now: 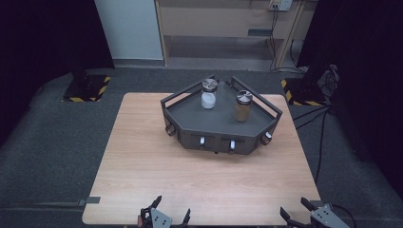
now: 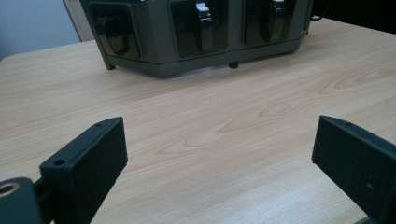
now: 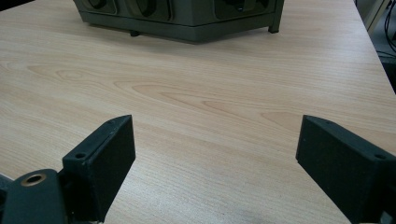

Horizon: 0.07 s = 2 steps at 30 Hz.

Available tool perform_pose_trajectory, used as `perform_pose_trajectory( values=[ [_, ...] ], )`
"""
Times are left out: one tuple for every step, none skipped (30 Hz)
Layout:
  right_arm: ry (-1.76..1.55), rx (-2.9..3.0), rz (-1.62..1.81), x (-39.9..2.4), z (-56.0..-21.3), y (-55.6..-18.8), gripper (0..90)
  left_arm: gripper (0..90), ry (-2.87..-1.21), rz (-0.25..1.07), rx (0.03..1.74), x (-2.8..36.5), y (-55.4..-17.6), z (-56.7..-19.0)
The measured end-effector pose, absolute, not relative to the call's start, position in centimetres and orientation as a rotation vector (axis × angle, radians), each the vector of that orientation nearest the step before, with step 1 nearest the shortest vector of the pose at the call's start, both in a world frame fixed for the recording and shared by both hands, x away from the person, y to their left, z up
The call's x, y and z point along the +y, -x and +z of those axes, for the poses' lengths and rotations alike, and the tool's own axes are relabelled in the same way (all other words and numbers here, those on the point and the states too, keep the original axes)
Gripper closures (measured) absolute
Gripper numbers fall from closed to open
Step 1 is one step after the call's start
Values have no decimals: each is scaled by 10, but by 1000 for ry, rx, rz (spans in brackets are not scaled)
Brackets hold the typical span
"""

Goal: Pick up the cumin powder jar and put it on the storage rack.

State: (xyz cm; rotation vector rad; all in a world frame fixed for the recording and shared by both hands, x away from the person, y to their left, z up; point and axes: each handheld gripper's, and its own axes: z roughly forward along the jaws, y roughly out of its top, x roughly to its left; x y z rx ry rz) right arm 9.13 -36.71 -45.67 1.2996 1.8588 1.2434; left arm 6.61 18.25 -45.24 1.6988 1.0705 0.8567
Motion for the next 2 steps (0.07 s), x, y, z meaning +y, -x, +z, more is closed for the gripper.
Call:
perform_pose_trajectory(
  values=[
    [-1299,1857,1246,-367,-457,-91,122,24,-1698,859,1072,183,-66,-452],
    [-1299,1857,1246,-367,-457,-91,122,24,-1694,863,1075,183,-67,-453]
  ],
)
